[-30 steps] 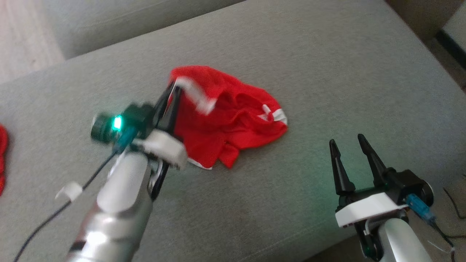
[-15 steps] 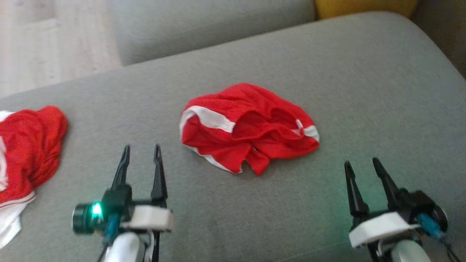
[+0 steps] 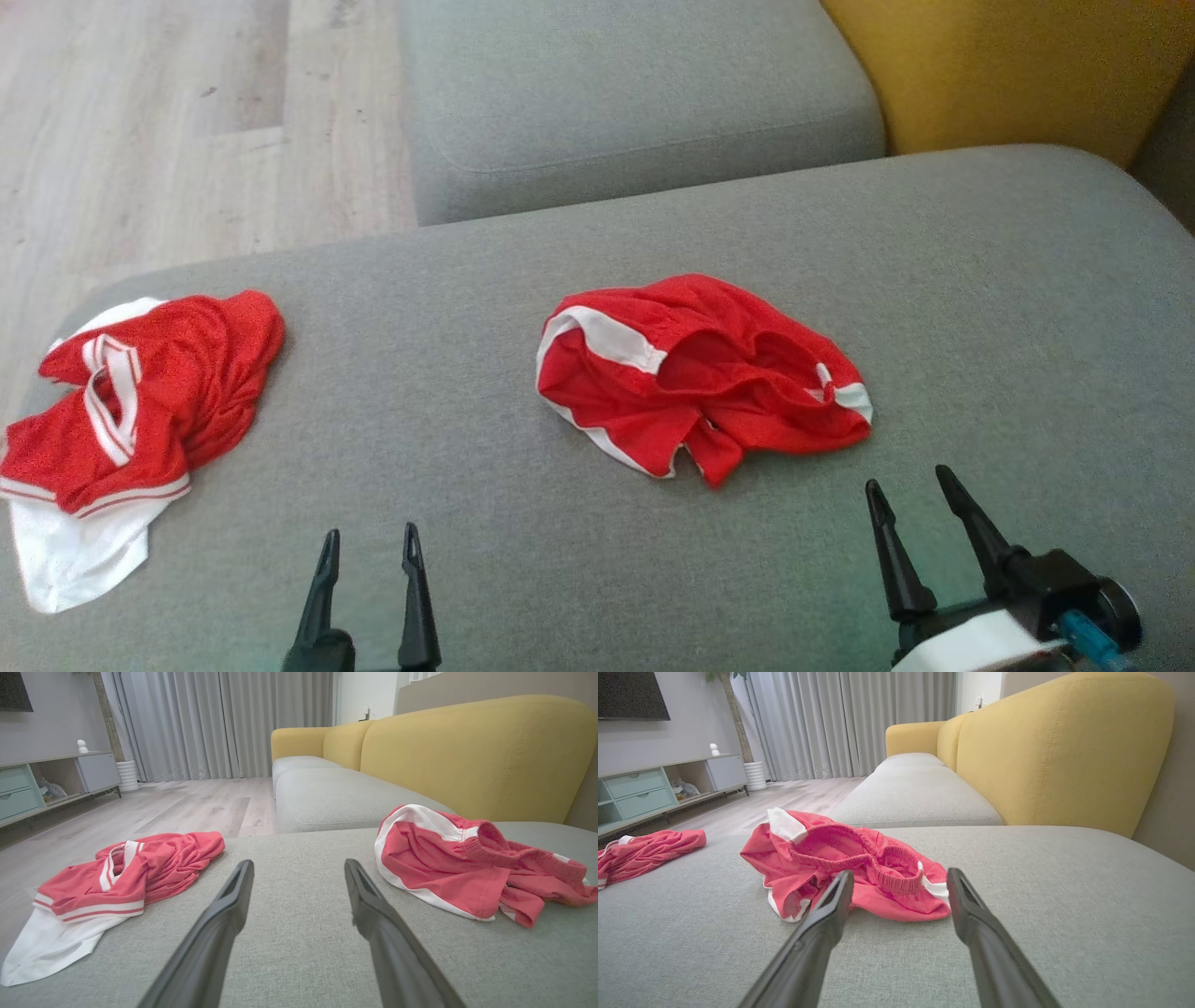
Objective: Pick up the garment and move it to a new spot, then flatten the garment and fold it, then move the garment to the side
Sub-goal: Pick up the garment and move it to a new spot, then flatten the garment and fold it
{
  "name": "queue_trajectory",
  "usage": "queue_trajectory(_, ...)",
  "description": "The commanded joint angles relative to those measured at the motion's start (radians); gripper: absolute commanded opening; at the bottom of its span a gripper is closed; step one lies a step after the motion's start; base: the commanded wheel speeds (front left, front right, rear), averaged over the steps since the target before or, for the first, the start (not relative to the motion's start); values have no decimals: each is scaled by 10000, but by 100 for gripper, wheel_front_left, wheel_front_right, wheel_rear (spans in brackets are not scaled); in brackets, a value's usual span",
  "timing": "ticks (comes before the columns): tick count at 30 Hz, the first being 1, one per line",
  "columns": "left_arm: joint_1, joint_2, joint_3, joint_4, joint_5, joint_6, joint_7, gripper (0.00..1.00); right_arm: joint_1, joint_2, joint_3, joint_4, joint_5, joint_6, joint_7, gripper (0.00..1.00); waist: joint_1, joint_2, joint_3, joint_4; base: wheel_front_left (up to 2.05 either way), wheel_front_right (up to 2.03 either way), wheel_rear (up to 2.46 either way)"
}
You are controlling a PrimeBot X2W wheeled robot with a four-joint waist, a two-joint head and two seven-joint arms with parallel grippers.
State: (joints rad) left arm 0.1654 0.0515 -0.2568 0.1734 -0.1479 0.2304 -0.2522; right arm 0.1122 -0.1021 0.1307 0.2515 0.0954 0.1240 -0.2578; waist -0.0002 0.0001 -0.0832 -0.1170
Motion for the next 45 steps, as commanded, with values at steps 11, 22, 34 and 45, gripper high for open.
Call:
queue_trajectory(11, -76, -12, 672, -494, 176, -100, -95, 100, -211, -142, 224, -359, 129, 67, -40, 100, 2, -1, -149, 419, 0, 0, 0)
queue_trajectory(22, -57, -12, 536, -229, 230, -196, -95, 100, -253, -205, 311, -245, 87, 67, -40, 100, 2, -1, -172, 525, 0, 0, 0)
queue_trajectory(34, -146, -12, 310, -12, 198, -408, -95, 100, -357, -268, 393, -238, 72, 67, -40, 100, 2, -1, 84, 401, 0, 0, 0)
queue_trajectory(45, -1985, -12, -1431, 319, -868, -1170, -95, 100, -731, -277, 685, -207, 174, 67, -40, 100, 2, -1, 1030, -1045, 0, 0, 0)
